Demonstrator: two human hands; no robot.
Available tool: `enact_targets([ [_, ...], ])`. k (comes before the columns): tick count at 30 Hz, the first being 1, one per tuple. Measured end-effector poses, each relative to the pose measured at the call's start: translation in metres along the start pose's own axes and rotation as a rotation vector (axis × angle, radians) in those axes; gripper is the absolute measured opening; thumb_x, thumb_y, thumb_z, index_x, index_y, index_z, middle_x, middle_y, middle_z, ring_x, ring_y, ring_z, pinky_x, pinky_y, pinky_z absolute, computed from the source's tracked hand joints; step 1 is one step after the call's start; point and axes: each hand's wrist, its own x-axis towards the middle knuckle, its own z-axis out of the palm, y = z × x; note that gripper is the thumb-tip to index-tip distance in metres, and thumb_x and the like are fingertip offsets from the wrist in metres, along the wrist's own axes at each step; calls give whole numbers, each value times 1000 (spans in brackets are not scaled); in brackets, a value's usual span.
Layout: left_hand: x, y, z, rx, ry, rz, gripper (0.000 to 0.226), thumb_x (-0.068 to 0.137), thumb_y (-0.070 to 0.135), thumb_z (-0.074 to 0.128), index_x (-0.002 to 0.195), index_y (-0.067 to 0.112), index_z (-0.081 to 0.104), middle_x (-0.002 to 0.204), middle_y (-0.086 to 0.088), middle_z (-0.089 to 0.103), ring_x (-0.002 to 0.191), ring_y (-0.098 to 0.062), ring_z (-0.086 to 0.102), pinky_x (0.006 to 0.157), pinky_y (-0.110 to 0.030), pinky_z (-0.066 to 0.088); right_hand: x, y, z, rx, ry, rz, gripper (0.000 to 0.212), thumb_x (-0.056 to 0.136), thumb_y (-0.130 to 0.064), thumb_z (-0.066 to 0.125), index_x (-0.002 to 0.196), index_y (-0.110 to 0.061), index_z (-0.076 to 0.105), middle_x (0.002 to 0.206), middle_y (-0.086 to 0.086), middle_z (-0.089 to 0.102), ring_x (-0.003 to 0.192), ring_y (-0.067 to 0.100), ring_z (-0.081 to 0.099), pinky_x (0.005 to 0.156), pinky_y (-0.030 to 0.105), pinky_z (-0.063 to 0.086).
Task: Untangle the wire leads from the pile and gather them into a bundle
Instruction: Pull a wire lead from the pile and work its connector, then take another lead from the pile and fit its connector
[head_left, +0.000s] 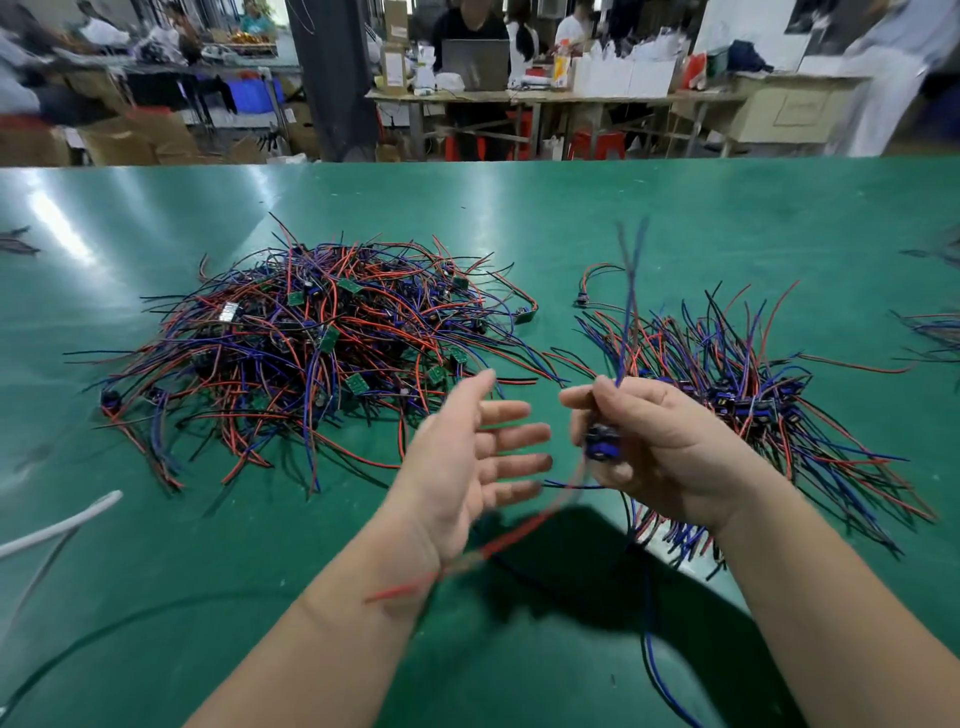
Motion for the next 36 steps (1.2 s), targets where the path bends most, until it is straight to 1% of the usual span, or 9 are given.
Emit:
enact_targets([
  [5,-1,-25,16,156,-173,34,43,89,51,53,91,12,70,87,-6,74,69,-15,71,54,-22,54,8,11,-2,-227,182,68,31,65,-39,69,79,-12,77,59,-4,61,44,6,42,41,13,40],
  [8,-1,-35,19,255,-162,142,21,95,23,56,85,8,67,79,-4,72,53,-8,65,43,-16,47,10,15,-4,-314,234,57,31,64,-42,68,76,-14,77,48,-5,50,38,4,35,39,13,36],
  [11,-1,-31,17,284,-170,170,21,96,18,53,83,9,66,70,-2,71,40,-4,56,37,-14,41,12,17,-7,-328,307,-15,32,66,-43,68,76,-15,77,48,-8,49,37,4,31,36,13,26],
  [15,-4,-28,14,303,-261,112,19,96,20,54,90,6,65,66,-1,71,39,-4,54,38,-14,40,16,9,-20,-68,539,-145,26,83,-35,64,78,-11,72,51,-5,48,36,6,32,36,14,20],
  [21,-10,-35,15,439,-447,-20,19,97,19,53,98,3,62,67,1,70,45,-5,59,44,-14,45,11,-14,-53,432,838,-259,26,96,-29,53,77,-13,60,50,-9,47,36,-1,42,36,10,31],
  [25,-9,-32,16,337,-346,17,20,97,22,52,96,4,62,68,0,70,47,-6,60,44,-15,45,10,-17,-61,581,916,-335,34,101,-32,39,79,-14,59,65,-1,51,43,6,52,44,13,39],
  [30,-2,-22,11,91,-178,86,23,96,26,51,93,7,65,67,-1,71,44,-4,58,42,-14,44,14,-8,-43,422,749,-95,20,95,-20,46,77,-13,52,56,2,45,41,11,40,39,14,31],
  [32,0,-20,10,38,-131,110,23,96,26,51,92,9,65,67,0,71,44,-3,59,42,-14,45,15,-3,-30,197,662,-64,14,92,-14,53,79,-13,54,56,2,47,39,10,41,38,14,30],
  [36,2,-22,10,29,-97,143,25,97,26,49,91,8,64,69,-3,72,44,-6,60,42,-16,47,8,9,-5,-472,317,-275,10,86,-11,66,91,-19,71,69,-2,61,54,12,52,51,18,41],
])
